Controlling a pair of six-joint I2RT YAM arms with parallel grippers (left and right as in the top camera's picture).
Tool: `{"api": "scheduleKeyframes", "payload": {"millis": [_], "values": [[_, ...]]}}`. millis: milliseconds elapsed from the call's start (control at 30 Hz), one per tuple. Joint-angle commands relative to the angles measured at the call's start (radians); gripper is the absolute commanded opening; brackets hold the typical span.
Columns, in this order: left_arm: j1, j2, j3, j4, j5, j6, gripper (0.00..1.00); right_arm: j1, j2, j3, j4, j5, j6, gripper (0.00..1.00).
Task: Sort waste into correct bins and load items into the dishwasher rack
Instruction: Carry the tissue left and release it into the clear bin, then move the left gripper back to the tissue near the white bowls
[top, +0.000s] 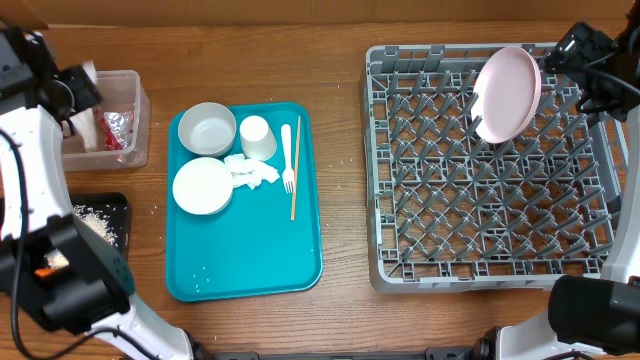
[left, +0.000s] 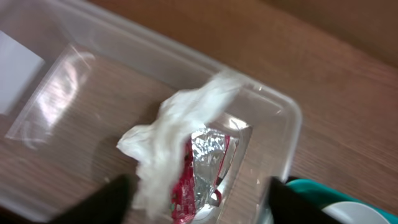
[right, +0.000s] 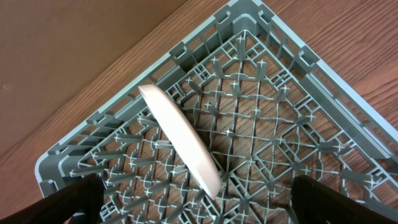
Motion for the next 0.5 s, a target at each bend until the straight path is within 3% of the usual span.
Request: {"api": "scheduleKeyframes", "payload": {"millis": [0, 267, 367, 467], "values": [[0.000, 0.061, 0.011, -0.019, 0.023, -0.005, 0.96, 0.002, -0.008, 0.012, 0.002, 0.003, 0.002, 1.00], [-0.002, 0.005, 0.013, -0.040, 0.035, -0.030, 1.00, 0.002, -0.008, 0.012, 0.002, 0.003, 0.002, 1.00], [-0.002, -0.068, 0.013, -0.071, 0.135, -0.031, 1.00, 0.002, -0.008, 0.012, 0.002, 0.003, 0.002, 1.00], [-0.002, -0.140, 0.013, -0.109, 0.325, -0.031, 1.00, 0.002, -0.008, 0.012, 0.002, 0.003, 0.002, 1.00]]}}
